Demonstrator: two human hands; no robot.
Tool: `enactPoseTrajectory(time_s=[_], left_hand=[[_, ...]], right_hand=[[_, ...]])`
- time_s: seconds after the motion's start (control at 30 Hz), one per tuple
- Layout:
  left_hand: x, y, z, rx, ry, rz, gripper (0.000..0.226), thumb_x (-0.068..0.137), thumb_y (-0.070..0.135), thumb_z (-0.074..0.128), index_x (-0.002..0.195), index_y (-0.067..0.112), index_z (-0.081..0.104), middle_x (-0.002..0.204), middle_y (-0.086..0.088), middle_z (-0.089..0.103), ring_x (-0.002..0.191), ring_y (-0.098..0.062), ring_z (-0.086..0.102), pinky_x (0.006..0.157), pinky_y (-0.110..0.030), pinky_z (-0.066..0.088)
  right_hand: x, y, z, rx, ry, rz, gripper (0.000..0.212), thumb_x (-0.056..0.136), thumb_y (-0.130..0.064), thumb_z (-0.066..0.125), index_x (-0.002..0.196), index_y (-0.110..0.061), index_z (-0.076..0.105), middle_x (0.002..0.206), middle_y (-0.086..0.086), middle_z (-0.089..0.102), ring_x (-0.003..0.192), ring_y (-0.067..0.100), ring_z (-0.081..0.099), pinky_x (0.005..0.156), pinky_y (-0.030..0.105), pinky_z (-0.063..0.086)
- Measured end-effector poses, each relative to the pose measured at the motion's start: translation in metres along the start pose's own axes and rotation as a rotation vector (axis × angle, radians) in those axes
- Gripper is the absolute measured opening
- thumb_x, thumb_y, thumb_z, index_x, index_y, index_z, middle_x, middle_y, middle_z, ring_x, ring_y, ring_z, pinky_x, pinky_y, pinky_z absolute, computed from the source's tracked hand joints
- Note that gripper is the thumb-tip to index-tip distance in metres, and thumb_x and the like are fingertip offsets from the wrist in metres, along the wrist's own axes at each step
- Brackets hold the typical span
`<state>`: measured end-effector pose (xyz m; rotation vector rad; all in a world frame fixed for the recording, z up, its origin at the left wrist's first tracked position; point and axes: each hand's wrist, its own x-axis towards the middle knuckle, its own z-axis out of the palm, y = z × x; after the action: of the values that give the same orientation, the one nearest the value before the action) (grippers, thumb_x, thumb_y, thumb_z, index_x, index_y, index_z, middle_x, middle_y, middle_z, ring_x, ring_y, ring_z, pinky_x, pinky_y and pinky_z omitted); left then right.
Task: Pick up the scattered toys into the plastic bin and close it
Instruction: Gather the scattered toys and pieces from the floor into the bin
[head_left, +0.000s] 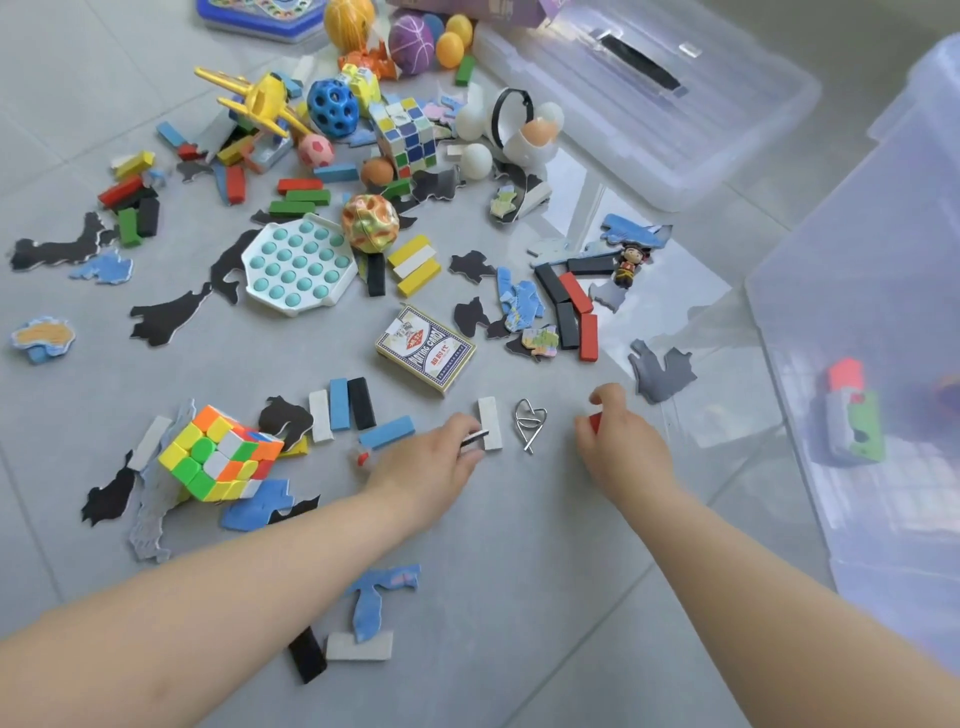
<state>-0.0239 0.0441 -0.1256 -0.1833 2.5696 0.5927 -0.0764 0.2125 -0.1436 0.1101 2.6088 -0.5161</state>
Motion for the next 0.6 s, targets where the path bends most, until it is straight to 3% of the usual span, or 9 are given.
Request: enactPoseTrajectory(time_s=[0.1,0.23,0.33,0.43,0.5,0.6], left_hand=[[0.024,0.013,-0.005,0.066,0.002,-0.024,0.037,0.095,0.036,0.039,0.127,0.019,0.038,0.122,-0.006,0.060,0.115,-0.027,0.053,0.085,-0.031,0.041],[0.041,0.023,-0.005,0.204,-0.022,-0.030,0.052,0.091,0.046,0.042,0.135,0.020,0.028,0.127,-0.005,0.057,0.118,-0.025,0.053,0.090,-0.033,0.041],[0.047,0.024,-0.005,0.223,-0.038,-0.035,0.059,0.090,0.047,0.045,0.137,0.019,0.024,0.134,-0.006,0.051,0.122,-0.025,0.049,0.092,-0.033,0.041],[0.046,0.020,-0.006,0.165,-0.030,-0.066,0.056,0.086,0.047,0.051,0.129,0.016,0.033,0.134,-0.004,0.047,0.122,-0.025,0.048,0.091,-0.034,0.041],[0.043,0.018,-0.005,0.145,-0.029,-0.087,0.054,0.084,0.048,0.054,0.123,0.013,0.037,0.133,-0.003,0.046,0.120,-0.026,0.049,0.090,-0.034,0.041],[0.038,0.015,-0.003,0.162,-0.057,-0.103,0.049,0.084,0.046,0.055,0.116,0.013,0.039,0.131,-0.006,0.045,0.118,-0.028,0.050,0.090,-0.034,0.041]], right_hand=[[0.002,-0.017,0.003,0.106,-0.052,-0.016,0.036,0.095,-0.028,0.039,0.128,-0.012,0.037,0.111,0.009,0.063,0.095,0.031,0.057,0.069,0.028,0.034],[0.002,-0.027,0.005,-0.004,-0.143,-0.087,0.047,0.092,-0.035,0.047,0.133,-0.018,0.032,0.118,0.006,0.061,0.108,0.028,0.057,0.075,0.031,0.041],[0.004,-0.030,0.006,-0.135,-0.167,-0.136,0.035,0.094,-0.031,0.043,0.124,-0.013,0.039,0.117,0.010,0.062,0.107,0.030,0.057,0.067,0.029,0.034],[0.006,-0.033,0.002,-0.197,-0.204,-0.148,0.016,0.093,-0.027,0.045,0.100,-0.014,0.041,0.117,0.013,0.060,0.107,0.030,0.056,0.068,0.028,0.030],[0.006,-0.031,-0.001,-0.214,-0.229,-0.132,0.009,0.092,-0.022,0.046,0.095,-0.015,0.040,0.118,0.013,0.059,0.107,0.030,0.055,0.069,0.027,0.030],[-0.001,-0.025,-0.008,-0.179,-0.258,-0.129,0.007,0.094,-0.020,0.043,0.092,-0.016,0.038,0.105,0.012,0.058,0.089,0.029,0.049,0.069,0.027,0.030]])
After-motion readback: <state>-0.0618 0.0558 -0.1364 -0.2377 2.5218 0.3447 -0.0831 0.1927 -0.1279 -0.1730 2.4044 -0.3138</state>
